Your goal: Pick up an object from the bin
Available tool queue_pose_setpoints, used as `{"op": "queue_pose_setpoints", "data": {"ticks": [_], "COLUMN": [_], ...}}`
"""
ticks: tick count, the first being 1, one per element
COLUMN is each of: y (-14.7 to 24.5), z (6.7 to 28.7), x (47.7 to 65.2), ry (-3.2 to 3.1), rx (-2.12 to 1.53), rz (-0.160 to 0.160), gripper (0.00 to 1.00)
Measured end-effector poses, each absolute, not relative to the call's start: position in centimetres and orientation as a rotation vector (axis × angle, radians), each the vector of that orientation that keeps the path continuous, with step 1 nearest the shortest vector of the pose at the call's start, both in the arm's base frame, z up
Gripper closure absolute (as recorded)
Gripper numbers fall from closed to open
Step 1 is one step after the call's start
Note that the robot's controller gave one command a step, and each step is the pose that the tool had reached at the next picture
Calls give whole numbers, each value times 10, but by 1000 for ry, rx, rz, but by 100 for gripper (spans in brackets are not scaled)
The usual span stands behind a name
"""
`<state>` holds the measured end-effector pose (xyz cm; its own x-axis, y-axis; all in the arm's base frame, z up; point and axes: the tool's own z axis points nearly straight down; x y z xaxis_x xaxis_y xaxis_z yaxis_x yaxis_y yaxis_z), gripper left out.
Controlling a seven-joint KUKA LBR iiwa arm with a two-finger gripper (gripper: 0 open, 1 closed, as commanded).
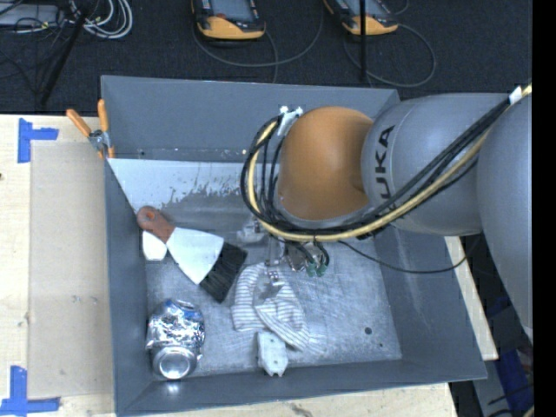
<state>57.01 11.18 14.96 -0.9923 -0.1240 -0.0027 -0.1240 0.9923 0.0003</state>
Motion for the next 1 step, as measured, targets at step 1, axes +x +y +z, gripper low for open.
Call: {"op": "queue_pose_setpoints", "data": {"ticks": [1], "y": [124], "z": [134], "x": [587], "ry": [3130], "rx": [-336], "rz": [-2], "gripper": [0]}}
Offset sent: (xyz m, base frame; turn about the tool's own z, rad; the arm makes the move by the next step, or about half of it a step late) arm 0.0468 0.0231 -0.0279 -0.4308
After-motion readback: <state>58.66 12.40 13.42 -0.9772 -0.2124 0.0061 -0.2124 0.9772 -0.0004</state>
